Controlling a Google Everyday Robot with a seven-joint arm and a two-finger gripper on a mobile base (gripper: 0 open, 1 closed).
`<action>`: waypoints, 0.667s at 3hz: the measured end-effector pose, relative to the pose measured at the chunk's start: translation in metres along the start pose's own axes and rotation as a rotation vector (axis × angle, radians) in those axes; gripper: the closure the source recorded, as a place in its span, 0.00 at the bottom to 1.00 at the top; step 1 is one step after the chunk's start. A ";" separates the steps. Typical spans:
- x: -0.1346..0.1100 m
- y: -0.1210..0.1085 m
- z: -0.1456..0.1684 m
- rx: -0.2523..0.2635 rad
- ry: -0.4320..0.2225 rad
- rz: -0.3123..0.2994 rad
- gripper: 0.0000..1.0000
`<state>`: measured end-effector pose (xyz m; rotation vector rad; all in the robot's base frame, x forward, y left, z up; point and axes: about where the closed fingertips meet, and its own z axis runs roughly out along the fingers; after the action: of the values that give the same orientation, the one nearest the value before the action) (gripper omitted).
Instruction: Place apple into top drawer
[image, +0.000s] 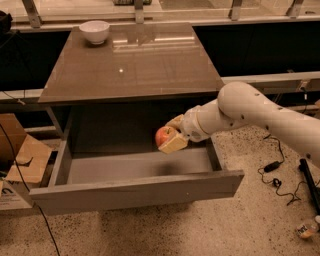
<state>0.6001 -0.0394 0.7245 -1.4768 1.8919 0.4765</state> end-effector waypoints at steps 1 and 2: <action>0.046 0.006 0.020 0.020 -0.003 0.114 1.00; 0.074 0.010 0.030 0.041 -0.019 0.188 1.00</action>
Offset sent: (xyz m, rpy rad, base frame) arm -0.0141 -0.0475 -0.1033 0.1053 0.1163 -0.2404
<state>0.5902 -0.0688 0.6502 -1.2697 2.0231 0.5326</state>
